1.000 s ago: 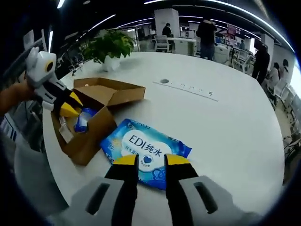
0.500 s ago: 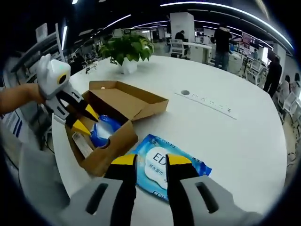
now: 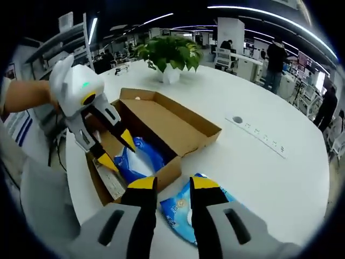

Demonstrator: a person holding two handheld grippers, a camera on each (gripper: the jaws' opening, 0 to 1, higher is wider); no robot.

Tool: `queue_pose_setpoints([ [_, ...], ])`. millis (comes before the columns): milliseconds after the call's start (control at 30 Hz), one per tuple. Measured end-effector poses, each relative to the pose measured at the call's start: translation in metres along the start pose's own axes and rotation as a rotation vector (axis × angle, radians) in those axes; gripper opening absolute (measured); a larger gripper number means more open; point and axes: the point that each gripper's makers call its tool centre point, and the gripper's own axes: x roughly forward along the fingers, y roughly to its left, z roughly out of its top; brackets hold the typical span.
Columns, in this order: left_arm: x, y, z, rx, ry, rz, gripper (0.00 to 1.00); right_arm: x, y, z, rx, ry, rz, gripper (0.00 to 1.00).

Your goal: Operate the shoe box by opening the lid, removing the specified soft item, and placing it in the target area until the item is outside and the box remains undamaged.

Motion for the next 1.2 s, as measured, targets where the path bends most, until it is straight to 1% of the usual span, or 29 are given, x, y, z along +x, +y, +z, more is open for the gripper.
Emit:
queue_pose_setpoints([
  [67,0.001,0.001,-0.001,0.011,-0.003,-0.014,0.26,0.005,0.005,0.002,-0.011,0.003,0.010,0.22],
  [133,0.003,0.002,-0.002,0.007,-0.001,-0.031,0.19,0.012,0.009,0.002,-0.039,0.016,0.019,0.21],
  [200,0.003,0.004,-0.004,0.005,-0.003,-0.041,0.15,0.020,0.013,0.002,-0.091,0.036,0.021,0.21],
  [333,0.003,-0.001,-0.006,0.010,-0.015,-0.076,0.13,0.037,0.023,0.004,-0.152,0.061,0.039,0.20],
  [433,0.004,-0.001,-0.009,0.025,-0.005,-0.081,0.10,0.048,0.027,0.003,-0.186,0.083,0.042,0.20],
  [500,0.004,-0.001,-0.012,0.030,0.002,-0.083,0.07,0.056,0.030,0.004,-0.216,0.094,0.041,0.19],
  [600,0.002,0.001,-0.013,0.029,0.001,-0.076,0.03,0.066,0.034,0.006,-0.235,0.106,0.052,0.19],
  [700,0.001,0.003,-0.015,0.012,-0.004,-0.069,0.00,0.078,0.034,0.001,-0.255,0.140,0.054,0.17],
  [833,-0.003,0.006,-0.018,0.005,-0.012,-0.057,0.00,0.091,0.035,-0.004,-0.278,0.175,0.049,0.13],
  [933,-0.005,0.007,-0.019,-0.002,-0.018,-0.052,0.00,0.097,0.034,-0.008,-0.281,0.200,0.040,0.08],
  [1033,-0.007,0.007,-0.020,-0.005,-0.023,-0.042,0.00,0.099,0.035,-0.010,-0.278,0.210,0.038,0.00],
  [1200,-0.013,0.009,-0.020,-0.002,-0.030,-0.028,0.00,0.098,0.034,-0.006,-0.279,0.200,0.031,0.00],
])
